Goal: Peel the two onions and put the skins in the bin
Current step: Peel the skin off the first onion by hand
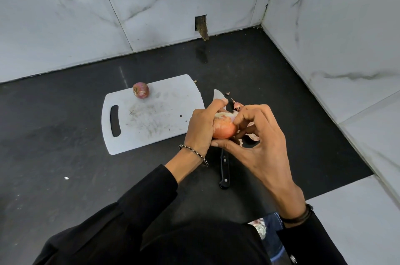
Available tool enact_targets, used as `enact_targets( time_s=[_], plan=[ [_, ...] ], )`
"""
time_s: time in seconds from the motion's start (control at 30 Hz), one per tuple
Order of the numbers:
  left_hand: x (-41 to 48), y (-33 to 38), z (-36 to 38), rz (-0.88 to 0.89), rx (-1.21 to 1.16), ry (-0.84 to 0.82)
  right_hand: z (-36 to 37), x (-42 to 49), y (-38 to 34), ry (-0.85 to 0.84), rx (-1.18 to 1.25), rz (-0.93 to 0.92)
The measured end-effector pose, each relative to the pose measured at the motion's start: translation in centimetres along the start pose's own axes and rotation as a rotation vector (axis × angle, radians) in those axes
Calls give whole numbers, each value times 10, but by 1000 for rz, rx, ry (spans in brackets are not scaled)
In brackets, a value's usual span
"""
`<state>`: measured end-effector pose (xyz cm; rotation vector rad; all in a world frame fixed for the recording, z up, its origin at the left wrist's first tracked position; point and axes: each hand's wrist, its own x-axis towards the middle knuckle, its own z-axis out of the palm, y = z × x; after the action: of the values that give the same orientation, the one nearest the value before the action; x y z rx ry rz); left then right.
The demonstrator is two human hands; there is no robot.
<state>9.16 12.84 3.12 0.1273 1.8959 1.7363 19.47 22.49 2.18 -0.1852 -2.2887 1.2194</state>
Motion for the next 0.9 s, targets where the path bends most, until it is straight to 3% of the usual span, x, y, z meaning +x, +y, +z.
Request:
enact_targets(
  time_s=[0.47, 0.9],
  plan=[
    [5, 3, 0, 5, -5, -8, 5, 0, -1, 68, -9, 27],
    [5, 9, 3, 18, 142, 103, 9, -7, 7, 104, -142, -125]
  ],
)
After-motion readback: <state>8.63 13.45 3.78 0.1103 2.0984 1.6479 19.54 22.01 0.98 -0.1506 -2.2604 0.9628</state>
